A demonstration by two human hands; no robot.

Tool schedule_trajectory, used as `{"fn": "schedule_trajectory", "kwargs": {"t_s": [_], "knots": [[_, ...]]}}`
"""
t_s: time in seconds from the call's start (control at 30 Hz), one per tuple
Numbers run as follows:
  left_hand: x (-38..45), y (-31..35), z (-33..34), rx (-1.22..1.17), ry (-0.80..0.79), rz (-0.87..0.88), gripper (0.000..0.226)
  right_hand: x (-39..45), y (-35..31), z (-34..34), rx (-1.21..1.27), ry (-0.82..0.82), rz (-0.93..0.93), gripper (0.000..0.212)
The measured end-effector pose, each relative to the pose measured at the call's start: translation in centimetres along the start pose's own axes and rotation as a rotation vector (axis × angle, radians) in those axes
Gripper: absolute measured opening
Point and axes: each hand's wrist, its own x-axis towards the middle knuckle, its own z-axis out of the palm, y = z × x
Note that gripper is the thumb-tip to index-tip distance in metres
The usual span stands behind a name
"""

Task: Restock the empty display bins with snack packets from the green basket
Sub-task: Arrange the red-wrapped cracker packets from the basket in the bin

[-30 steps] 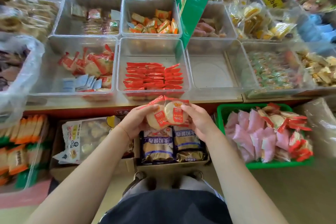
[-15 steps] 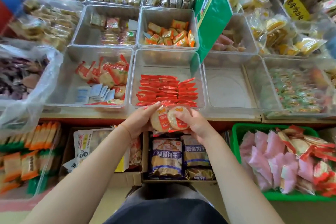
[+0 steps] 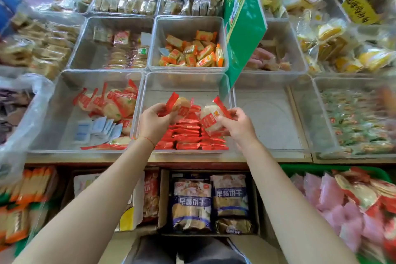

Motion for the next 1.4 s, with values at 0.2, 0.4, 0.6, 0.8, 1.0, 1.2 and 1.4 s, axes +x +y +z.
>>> {"fn": "schedule_trajectory", "kwargs": {"t_s": [0.2, 0.4, 0.6, 0.8, 1.0, 1.2, 1.4], "knots": [[4.4, -1.1, 2.8, 0.176, 0.000, 0.131, 0.017, 7.2, -2.6, 1.5, -0.681, 0.142, -0.411, 0.032], [7.5, -2.4, 3.3, 0.215, 0.004, 0.181, 0.017, 10.4, -2.7, 4.4, -1.595, 0.045, -0.614, 0.033], [9.3, -3.0, 3.7, 0.280, -0.055, 0.165, 0.021, 11.0, -1.7, 5.2, -1.788, -0.264, -0.321, 0.035], [10.9, -1.9, 3.6, 0.056, -0.245, -0.061, 0.015, 12.5, -3.8, 5.0, -1.317, -0.249, -0.274, 0.037], [11.3, 0.9, 3.8, -0.069, -0.464, -0.052, 0.010, 11.7, -8.0, 5.0, -0.595, -0.390, -0.195, 0.037], [13.4, -1.3, 6.0, 0.179, -0.210, 0.052, 0.023, 13.8, -6.9, 4.0, -0.733, -0.071, -0.316, 0.028], [13.8, -3.9, 7.8, 0.957, -0.578, 0.168, 0.049, 13.8, -4.7, 3.7, -0.914, 0.044, -0.490, 0.030]]}}
